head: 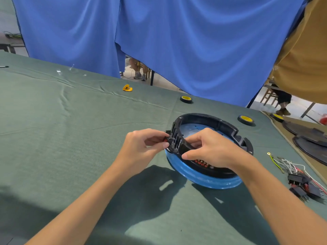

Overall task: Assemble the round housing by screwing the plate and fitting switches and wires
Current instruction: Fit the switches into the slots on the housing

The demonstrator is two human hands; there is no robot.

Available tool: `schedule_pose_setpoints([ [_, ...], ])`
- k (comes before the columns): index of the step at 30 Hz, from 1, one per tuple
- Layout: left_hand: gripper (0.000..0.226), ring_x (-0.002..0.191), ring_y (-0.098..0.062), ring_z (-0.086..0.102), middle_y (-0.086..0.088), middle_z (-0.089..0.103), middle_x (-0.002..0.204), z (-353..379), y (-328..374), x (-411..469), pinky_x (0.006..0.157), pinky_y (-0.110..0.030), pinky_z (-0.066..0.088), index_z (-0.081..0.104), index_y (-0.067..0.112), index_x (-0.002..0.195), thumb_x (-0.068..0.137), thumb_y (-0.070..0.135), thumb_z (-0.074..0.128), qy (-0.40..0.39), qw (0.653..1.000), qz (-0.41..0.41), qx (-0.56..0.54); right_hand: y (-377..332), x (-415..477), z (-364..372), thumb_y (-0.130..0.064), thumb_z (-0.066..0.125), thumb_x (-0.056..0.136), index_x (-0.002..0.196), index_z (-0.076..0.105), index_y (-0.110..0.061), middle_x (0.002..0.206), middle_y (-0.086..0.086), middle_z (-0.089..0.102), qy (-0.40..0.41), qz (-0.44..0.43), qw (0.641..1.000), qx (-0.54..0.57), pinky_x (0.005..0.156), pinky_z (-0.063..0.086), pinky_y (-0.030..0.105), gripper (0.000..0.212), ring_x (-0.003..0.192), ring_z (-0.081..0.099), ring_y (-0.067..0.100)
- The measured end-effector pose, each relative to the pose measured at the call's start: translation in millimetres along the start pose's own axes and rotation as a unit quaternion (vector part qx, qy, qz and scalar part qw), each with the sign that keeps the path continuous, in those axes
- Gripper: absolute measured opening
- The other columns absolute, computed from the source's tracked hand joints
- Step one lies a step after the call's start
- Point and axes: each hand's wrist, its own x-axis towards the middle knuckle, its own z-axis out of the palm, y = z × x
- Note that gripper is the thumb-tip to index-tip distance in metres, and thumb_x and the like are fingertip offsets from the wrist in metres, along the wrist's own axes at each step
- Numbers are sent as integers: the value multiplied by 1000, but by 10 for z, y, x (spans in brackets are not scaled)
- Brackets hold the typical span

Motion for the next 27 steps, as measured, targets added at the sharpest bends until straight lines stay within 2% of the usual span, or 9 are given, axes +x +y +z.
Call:
schedule_pose_setpoints([
  [4, 25, 75, -5, 71, 3, 73, 84, 148, 32, 4, 78, -14, 54, 77, 9, 97, 76, -5, 78, 3, 999, 39, 34, 42, -23, -71, -21, 72, 84, 93, 75, -22, 86, 2, 74, -13, -18, 1000, -12, 91, 50, 50, 9, 89, 64, 29],
  [9, 23, 75, -6, 70, -2, 75, 84, 244, 27, 2, 77, -12, 53, 77, 6, 96, 76, -4, 79, 7, 999, 27, 46, 99, -42, -92, -20, 71, 86, 101, 75, -28, 84, -9, 73, -13, -18, 1000, -15, 89, 51, 43, 18, 83, 65, 22],
  [12, 22, 72, -2, 70, -2, 75, 82, 263, 16, -3, 77, -11, 53, 77, 5, 96, 76, -4, 79, 15, 999, 19, 47, 126, -46, -101, -22, 70, 86, 102, 74, -29, 86, -9, 74, -15, -27, 999, -23, 90, 50, 44, 18, 84, 65, 18],
  [14, 21, 70, 1, 69, 4, 74, 79, 285, 20, -11, 76, -11, 53, 78, 6, 95, 75, -3, 80, 18, 999, 12, 43, 145, -48, -120, -22, 69, 87, 104, 73, -25, 89, -5, 74, -23, -34, 999, -31, 92, 49, 47, 18, 87, 65, 20],
  [17, 21, 70, 4, 68, 21, 67, 76, 343, 52, -27, 74, -9, 52, 78, 7, 94, 75, -2, 81, 15, 998, 21, 52, 193, -61, -161, -22, 68, 87, 105, 70, -11, 99, 18, 68, -25, -47, 998, -42, 91, 47, 54, 21, 95, 60, 36],
  [21, 21, 73, -3, 69, 21, 66, 76, 395, 74, -36, 74, -11, 53, 78, 7, 93, 74, -1, 81, 17, 997, 38, 67, 230, -93, -204, -19, 67, 88, 106, 69, -6, 99, 23, 65, -29, -51, 997, -46, 90, 46, 55, 22, 93, 58, 39],
  [25, 22, 75, -3, 68, 11, 68, 78, 457, 109, -48, 74, -8, 51, 78, 5, 95, 74, -2, 81, 19, 996, 46, 71, 226, -100, -232, -18, 68, 89, 107, 73, -19, 91, 9, 72, -31, -50, 997, -49, 87, 49, 46, 19, 89, 61, 32],
  [27, 22, 76, -2, 67, 7, 69, 79, 509, 136, -58, 74, -7, 50, 78, 5, 96, 75, -2, 80, 21, 996, 45, 77, 231, -113, -243, -18, 68, 89, 107, 73, -23, 89, 4, 73, -29, -49, 997, -56, 88, 50, 46, 20, 89, 63, 28],
])
